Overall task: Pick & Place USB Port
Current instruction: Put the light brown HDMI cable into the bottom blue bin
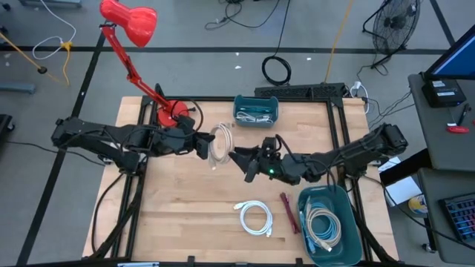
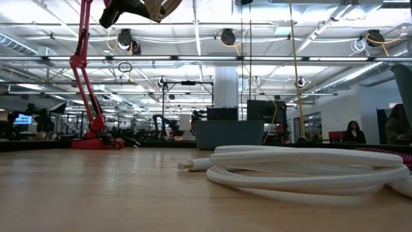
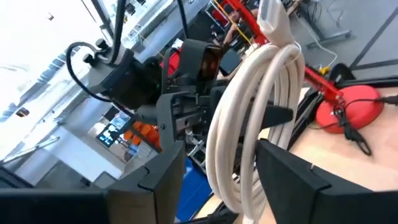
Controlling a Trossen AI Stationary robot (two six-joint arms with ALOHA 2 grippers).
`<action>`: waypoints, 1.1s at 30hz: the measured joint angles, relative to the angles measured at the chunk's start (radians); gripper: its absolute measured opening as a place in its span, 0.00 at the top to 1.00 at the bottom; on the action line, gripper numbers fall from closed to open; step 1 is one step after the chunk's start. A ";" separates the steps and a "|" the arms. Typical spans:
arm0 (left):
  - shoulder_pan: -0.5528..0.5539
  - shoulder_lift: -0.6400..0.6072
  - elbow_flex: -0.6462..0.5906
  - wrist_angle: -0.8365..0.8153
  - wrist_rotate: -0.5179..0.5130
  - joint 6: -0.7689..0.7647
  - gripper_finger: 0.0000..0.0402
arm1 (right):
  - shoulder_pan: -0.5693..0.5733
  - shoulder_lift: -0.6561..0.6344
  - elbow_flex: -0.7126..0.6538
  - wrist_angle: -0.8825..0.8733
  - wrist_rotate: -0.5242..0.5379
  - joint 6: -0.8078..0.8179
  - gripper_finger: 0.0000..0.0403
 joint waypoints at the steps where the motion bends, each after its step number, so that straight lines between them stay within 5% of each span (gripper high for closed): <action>1: 0.001 0.000 0.000 0.000 -0.002 0.001 0.87 | -0.003 0.000 0.000 0.000 0.002 0.001 0.50; 13: 0.010 0.000 0.000 -0.010 -0.003 0.005 0.87 | -0.057 0.010 0.000 -0.013 -0.072 0.139 0.37; 33: 0.035 0.000 0.000 -0.099 0.002 -0.008 0.87 | -0.093 0.032 0.001 -0.093 -0.046 0.244 0.47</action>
